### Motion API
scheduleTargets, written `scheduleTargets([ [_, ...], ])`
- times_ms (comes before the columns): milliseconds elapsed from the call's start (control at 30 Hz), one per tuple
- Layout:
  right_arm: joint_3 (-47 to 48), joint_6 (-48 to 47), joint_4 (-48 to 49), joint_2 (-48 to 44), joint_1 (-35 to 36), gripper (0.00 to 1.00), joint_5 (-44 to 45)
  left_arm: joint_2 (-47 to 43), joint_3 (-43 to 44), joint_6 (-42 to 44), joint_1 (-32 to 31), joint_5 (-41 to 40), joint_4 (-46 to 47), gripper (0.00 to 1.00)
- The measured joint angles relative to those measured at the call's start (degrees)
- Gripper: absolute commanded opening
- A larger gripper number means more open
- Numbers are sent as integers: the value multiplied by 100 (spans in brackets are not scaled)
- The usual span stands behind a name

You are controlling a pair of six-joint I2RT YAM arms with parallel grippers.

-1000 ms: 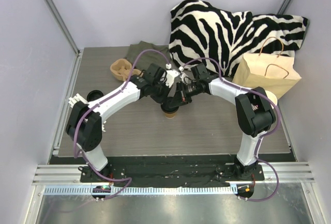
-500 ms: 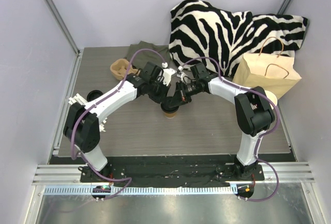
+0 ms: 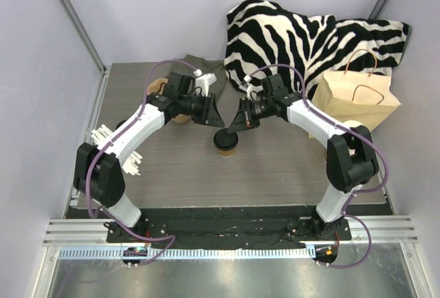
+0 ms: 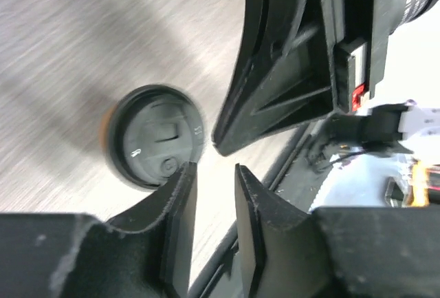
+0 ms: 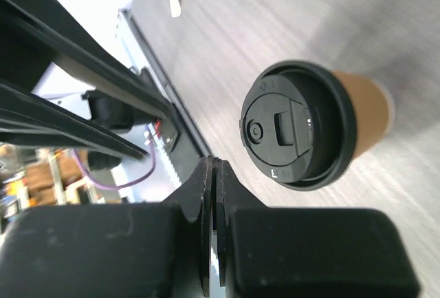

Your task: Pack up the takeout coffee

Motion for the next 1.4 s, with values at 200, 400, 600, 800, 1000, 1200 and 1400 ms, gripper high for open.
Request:
scheduleTargets([
  [200, 0, 149, 199, -160, -44, 1, 59, -15, -675, -992, 13, 951, 1012, 26],
  [400, -1010, 1606, 1764, -155, 66, 1, -321, -103, -1014, -1493, 236, 1211, 1637, 25],
  [600, -2262, 3659, 4079, -157, 157, 1, -297, -546, -1051, -1390, 284, 1025, 1624, 25],
  [800, -2693, 4990, 5853, -146, 168, 1, -76, -627, -1049, -1023, 278, 796, 1360, 25],
  [1000, -2962, 5591, 6942, 186, 188, 1, -13, -627, -973, -610, 210, 634, 1019, 24],
  [1200, -3067, 5779, 7283, 496, 212, 1, -11, -627, -723, -72, -96, 319, 627, 24],
  [1400, -3042, 5421, 6946, 472, 212, 1, 61, -627, -597, 343, -302, -66, 337, 23],
])
